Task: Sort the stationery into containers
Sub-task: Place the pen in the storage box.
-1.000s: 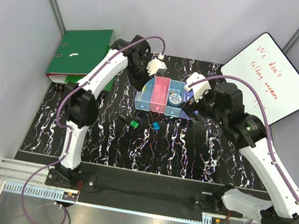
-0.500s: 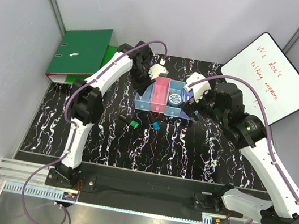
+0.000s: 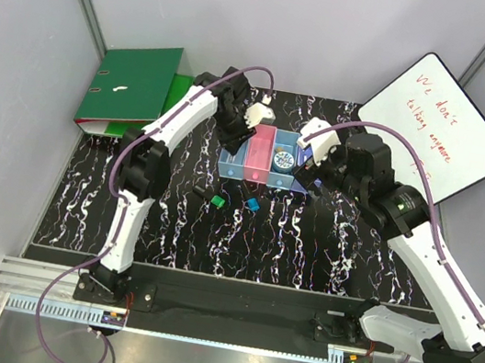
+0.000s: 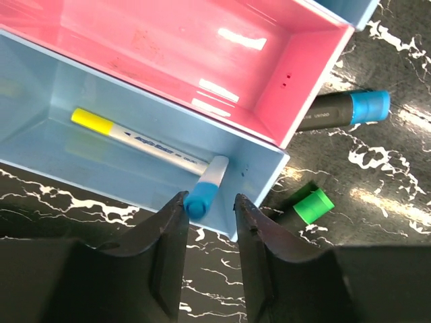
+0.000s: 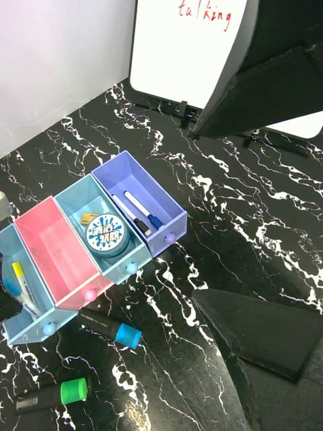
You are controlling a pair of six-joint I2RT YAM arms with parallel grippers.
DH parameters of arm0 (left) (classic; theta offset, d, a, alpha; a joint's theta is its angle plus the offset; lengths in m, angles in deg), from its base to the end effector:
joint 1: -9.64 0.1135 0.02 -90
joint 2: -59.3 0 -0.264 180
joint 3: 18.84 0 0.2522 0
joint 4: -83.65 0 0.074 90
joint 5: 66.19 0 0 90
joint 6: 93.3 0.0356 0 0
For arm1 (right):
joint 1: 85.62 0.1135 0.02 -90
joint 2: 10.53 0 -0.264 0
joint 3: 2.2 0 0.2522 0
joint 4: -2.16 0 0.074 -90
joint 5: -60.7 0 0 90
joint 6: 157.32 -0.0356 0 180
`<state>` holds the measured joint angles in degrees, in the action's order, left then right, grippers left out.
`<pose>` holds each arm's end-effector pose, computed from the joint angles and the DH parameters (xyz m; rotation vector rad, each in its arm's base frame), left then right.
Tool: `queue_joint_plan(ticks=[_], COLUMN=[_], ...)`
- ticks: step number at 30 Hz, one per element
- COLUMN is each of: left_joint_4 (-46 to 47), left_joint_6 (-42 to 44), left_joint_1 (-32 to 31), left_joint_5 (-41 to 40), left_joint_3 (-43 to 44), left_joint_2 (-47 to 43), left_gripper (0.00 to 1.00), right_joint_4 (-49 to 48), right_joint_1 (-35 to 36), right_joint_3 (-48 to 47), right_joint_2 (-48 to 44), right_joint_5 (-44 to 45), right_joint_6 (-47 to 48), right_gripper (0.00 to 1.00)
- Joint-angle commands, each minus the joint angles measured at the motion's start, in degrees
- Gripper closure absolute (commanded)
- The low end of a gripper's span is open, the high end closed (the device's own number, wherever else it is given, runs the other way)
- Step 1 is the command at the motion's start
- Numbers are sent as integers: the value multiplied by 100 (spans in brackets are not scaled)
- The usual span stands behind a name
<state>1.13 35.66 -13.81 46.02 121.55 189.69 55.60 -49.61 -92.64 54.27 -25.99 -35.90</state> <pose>0.4273 -0.2000 0.2564 1.4960 2.3096 -0.4779 0.1888 0.1347 0.4104 -1.1108 1.7291 -0.0097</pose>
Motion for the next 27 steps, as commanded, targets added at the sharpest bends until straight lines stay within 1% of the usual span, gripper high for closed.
queue_joint_plan(ticks=[1,7,11,13,14,15,16,17,18,19,21,22,24,25,27], left_joint_4=[283,801,1407,1496,1505,1505,1505,1514,1531,1540,1531,1540,1575,1584,1584], left_joint_6=[42,-212,-406,-450,-425,-355,-32,171,417,968,1542,2049,2665,2861,3343], left_joint_1=[24,24,33,33,33,24,6,-20,-72,-116,-265,-318,-450,-494,-652], left_joint_5=[-68,-314,-376,-359,-289,-97,-34,28,124,116,-23,-120,-313,-393,-586], left_joint_3=[257,187,-120,-112,-138,-199,-522,-769,-1058,-1705,-2420,-3085,-3686,-4194,-4601], left_joint_2=[48,-83,-548,-733,-969,-1119,-1295,-1732,-1962,-2400,-2806,-3113,-3352,-3501,-3616], left_gripper=[62,63,64,65,65,65,64,64,64,63,63,63,64,64,66], right_joint_4=[-215,-233,-224,-85,4,100,284,373,461,540,515,410,278,233,233], right_joint_1=[29,38,38,38,38,38,38,38,38,46,47,47,47,47,46], right_joint_3=[13,66,57,22,-13,-31,-13,13,92,127,215,224,233,216,110], right_joint_2=[16,33,33,68,86,103,138,165,209,261,314,349,350,358,367], right_joint_5=[-138,-138,-155,-287,-322,-644,-804,-980,-1286,-1385,-1508,-1457,-1212,-1158,-1008], right_joint_6=[-66,-92,-83,-171,-223,-381,-460,-522,-610,-654,-637,-602,-436,-365,-259], right_gripper=[0,0,0,0,0,0,0,0,0,0,0,0,0,0,0])
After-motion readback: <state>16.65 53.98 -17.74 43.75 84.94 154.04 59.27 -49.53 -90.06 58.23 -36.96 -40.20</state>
